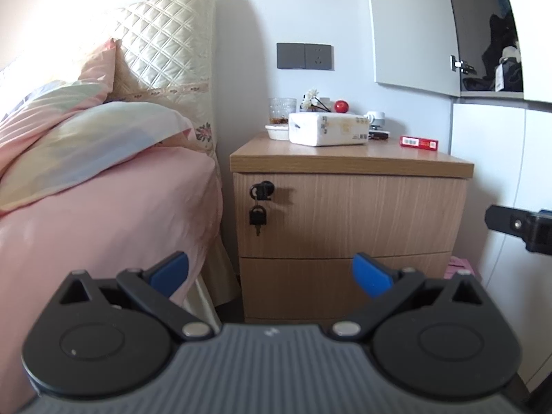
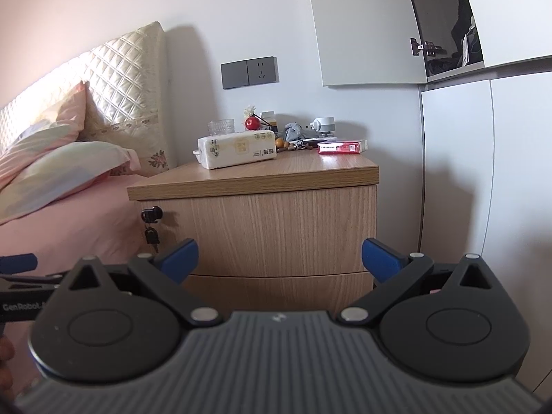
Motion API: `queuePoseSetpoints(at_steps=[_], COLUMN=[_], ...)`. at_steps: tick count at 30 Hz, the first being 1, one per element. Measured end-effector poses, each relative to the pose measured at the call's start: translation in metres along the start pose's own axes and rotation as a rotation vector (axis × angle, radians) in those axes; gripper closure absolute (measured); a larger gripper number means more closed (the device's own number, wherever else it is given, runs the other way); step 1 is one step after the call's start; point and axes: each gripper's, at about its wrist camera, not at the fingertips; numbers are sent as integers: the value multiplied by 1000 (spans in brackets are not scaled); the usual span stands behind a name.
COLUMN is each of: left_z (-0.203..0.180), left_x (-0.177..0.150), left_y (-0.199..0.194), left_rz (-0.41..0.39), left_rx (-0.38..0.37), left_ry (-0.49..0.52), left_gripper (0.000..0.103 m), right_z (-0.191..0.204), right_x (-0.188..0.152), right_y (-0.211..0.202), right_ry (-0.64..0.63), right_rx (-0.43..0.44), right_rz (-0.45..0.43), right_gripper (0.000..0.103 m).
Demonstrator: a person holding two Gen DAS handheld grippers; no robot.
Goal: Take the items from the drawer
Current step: 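Carry both tools toward the wooden nightstand drawer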
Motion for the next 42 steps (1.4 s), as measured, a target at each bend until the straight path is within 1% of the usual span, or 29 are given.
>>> queuePoseSetpoints(at_steps=[10,24,30,33,39,42], left_z=[0,1,8,9,9,8], left_x=[0,2,4,5,10,14], left_y=[0,0,-1,0,5,8], left_rz=[1,-5,-11,-12,-34,-50], left_rx=[-4,-12,-68,-70,-57,-44], left_ry=[3,-3,-66,-81,-75,-72], left_gripper=[0,0,0,0,0,0], right_z=[-5,-7,-10,-14,-18,-17], right_x=[0,-1,-2,1,11,14], right_y=[-3,-3,-7,-8,-6,-3], right_ry=[17,24,18,41,66,52], right_rx=[-17,-10,-18,4,50,61], right_rz=[-13,-25,-59,-63,-60,-81], right_gripper=[0,0,0,0,0,0])
Point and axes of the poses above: each gripper's, at about its wrist camera, not at the fingertips, and y roughly the way its jaws point, z to its left, x to its top, and after that the axes turned 8 degrees about -y, right-handed
